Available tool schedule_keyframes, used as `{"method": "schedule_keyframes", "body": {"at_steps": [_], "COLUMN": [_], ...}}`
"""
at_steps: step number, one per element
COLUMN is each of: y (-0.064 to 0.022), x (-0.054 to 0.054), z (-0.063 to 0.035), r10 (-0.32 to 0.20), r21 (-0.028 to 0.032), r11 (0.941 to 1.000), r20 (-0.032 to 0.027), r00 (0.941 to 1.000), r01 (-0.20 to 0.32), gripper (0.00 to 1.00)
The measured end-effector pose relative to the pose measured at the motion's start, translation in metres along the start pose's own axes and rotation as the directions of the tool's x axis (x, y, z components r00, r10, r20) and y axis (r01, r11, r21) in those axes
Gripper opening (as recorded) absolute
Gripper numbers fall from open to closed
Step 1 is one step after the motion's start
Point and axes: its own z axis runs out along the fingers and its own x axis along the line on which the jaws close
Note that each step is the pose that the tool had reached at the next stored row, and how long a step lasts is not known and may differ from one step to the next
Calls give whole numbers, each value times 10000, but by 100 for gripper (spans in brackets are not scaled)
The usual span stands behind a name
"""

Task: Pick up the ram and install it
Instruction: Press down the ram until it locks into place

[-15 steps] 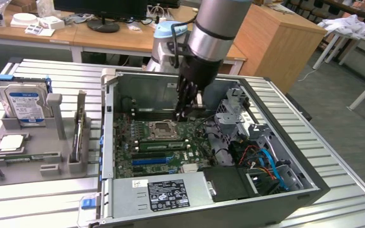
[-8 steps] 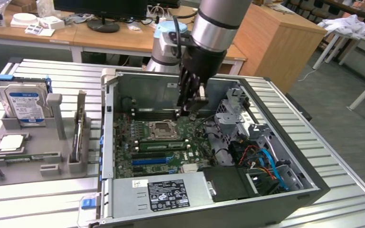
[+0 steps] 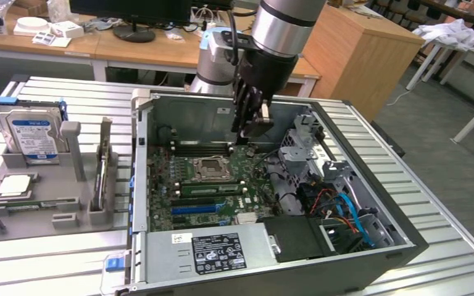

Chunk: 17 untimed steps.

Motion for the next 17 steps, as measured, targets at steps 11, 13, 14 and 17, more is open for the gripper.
{"method": "schedule_keyframes", "body": {"at_steps": [11,13,14,17], "y": [0,0,0,0], "x": [0,0,0,0], "z": [-1,-1,-1,-1], "r10": [1,1,0,1], "r21": [-1,-1,-1,0], "r11": [10000,10000,10000,10000], "r20": [-2,-2,-2,-1], "r00": [10000,10000,10000,10000], "r01": [-1,-1,0,-1], "gripper": [38,36,30,18]}}
